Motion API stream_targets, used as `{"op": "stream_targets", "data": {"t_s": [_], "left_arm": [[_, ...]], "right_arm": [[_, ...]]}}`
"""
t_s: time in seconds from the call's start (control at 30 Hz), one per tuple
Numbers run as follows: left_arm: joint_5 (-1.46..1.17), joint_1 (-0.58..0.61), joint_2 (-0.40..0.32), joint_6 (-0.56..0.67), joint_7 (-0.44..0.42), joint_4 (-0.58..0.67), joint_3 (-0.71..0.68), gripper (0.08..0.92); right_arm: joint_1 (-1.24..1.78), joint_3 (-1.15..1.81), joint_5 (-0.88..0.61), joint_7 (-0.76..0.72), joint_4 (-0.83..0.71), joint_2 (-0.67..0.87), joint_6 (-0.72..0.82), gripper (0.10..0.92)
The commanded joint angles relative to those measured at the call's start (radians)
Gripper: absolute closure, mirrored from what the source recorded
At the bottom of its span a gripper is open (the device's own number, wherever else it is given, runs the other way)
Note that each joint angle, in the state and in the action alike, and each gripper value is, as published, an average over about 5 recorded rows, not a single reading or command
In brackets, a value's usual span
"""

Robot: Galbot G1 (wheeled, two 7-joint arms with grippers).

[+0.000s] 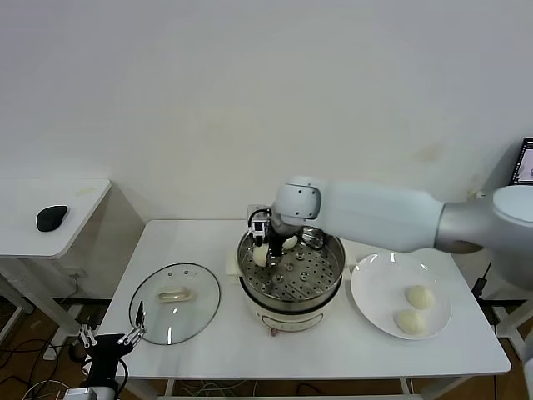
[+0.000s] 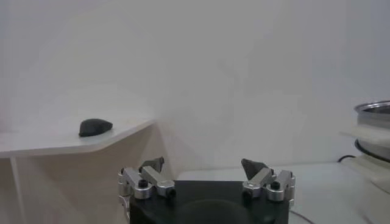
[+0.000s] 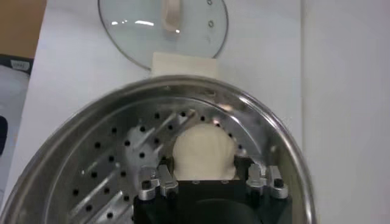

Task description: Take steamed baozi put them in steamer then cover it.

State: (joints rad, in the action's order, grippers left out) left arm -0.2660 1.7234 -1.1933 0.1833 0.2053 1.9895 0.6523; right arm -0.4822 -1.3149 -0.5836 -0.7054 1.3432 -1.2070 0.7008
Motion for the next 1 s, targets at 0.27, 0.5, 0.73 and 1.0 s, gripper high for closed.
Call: {"op": "stream_targets", "data": {"t_s": [0.27,0.5,0.73,1.0], "left_arm": [[0.003,0.000,-0.002,0.004,0.000,-0.001,0.001,0.177],[0.004,-0.001,-0.004,0.003,0.000,-0.001,-0.001,0.177],[0.001,-0.001,0.009,0.002,-0.001,-0.001,-0.010,0.177],[-0.001,-0.005,0.019,0.000,-0.001,-0.001,-0.016,0.177]], "right_arm": [[0.059,0.022,-0.013,0.028,-0.068,-0.059,0.019,0.263],[-0.085,0.031,0.015,-0.132,0.038,0.085,-0.008,0.203],[-0.236,-0.018,0.162,-0.340,0.175,0.337,-0.159,0.203],[-0.272,-0.038,0.349,-0.483,0.309,0.660,-0.334,0.203]]}}
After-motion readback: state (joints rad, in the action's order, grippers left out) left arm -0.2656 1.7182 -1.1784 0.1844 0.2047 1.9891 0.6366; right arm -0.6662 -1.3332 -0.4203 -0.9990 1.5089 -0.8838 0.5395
